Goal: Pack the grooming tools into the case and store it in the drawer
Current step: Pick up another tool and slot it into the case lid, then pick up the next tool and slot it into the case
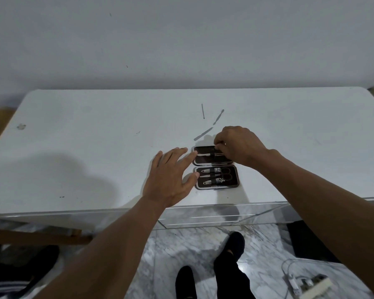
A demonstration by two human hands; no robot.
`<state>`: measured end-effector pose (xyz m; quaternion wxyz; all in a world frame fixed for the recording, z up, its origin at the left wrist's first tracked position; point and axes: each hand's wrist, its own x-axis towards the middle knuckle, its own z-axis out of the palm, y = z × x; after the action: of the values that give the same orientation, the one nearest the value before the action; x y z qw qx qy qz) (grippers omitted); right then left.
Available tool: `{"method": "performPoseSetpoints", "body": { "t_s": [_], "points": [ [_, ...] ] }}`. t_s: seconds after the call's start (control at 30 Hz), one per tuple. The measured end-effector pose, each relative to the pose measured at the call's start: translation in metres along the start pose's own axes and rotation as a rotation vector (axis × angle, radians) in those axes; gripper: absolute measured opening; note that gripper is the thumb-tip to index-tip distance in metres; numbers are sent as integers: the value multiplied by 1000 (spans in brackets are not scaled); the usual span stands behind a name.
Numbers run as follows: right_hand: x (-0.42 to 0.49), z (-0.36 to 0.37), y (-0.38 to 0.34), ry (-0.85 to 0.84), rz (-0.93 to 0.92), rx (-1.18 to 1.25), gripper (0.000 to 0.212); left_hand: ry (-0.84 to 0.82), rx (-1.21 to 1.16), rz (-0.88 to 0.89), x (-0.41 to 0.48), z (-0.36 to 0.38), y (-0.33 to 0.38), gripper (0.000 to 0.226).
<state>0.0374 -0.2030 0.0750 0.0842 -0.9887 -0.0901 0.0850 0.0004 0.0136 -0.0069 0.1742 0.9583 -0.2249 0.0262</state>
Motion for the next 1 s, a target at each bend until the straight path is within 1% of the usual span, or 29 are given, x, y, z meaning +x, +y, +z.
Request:
{"method": "performPoseSetpoints", "body": {
  "t_s": [0.23, 0.4, 0.5, 0.63, 0.8, 0.9, 1.0],
  "points": [
    [29, -3, -5, 0, -42, -17, 19, -7, -13, -1, 0, -1, 0, 56],
    [51, 1, -7, -32, -100, -40, 20, -21, -29, -12, 1, -2, 0, 56],
    [63, 1, -7, -70, -120, -67, 16, -23, -29, -18, 1, -3, 1, 56],
    [74, -2, -8, -113, -106, -80, 12, -28, -25, -28, 1, -4, 2, 56],
    [84, -6, -10, -172, -64, -59, 14, -36, -25, -34, 1, -4, 3, 56],
    [87, -8, -12, -226, -53, -55, 20, -44, -29, -42, 1, -5, 3, 57],
    [88, -9, -14, -261, -42, -41, 18, -38, -27, -43, 1, -5, 3, 57]
  ]
}}
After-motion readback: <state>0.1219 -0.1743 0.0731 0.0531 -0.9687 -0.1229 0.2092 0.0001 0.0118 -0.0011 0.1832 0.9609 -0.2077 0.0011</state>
